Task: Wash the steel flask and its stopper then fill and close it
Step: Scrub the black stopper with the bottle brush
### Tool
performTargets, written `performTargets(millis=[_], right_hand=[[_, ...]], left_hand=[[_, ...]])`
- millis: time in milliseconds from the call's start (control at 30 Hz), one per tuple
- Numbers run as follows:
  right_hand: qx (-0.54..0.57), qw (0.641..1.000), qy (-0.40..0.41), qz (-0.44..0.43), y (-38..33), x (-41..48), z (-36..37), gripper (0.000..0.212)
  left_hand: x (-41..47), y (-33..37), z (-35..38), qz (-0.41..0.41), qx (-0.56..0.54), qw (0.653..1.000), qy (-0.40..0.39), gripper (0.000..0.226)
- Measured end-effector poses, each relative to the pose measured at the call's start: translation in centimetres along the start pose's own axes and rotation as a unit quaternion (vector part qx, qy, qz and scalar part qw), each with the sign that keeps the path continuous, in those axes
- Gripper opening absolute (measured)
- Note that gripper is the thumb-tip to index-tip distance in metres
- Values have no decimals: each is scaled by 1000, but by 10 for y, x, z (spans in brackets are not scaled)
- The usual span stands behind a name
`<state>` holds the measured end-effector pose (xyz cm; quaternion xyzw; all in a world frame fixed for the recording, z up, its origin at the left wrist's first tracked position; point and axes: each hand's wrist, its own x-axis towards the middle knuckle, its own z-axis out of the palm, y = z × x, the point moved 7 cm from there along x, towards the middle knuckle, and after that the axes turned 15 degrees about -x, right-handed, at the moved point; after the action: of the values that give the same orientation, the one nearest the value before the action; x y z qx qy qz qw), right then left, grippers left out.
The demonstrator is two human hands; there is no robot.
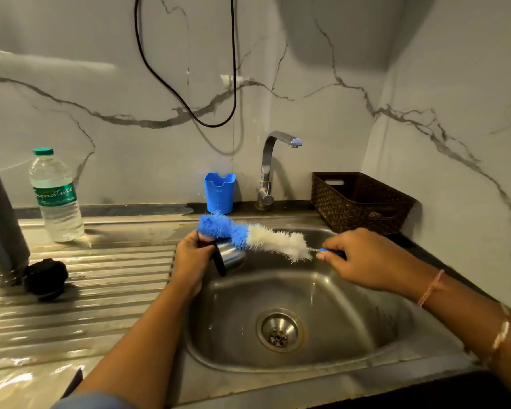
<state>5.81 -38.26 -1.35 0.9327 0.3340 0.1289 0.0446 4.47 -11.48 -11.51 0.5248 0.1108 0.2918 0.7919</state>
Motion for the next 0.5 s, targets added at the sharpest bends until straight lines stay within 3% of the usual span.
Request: performTargets(millis=[167, 300, 400, 500], right_hand=[[135, 989, -59, -14, 11, 13, -2, 25], [265, 954, -136, 31, 24, 15, 4, 24], [296, 937, -179, 53, 31, 14, 11, 25], [297, 930, -207, 60, 30, 9, 21, 25]], left_hand=[[-2, 5, 1, 3, -74, 997, -19, 35], [-3, 6, 5, -20, -127, 991, -41, 35], [-6, 9, 9, -41, -155, 985, -65, 29], [-7, 7, 3, -57, -211, 976, -16, 23]])
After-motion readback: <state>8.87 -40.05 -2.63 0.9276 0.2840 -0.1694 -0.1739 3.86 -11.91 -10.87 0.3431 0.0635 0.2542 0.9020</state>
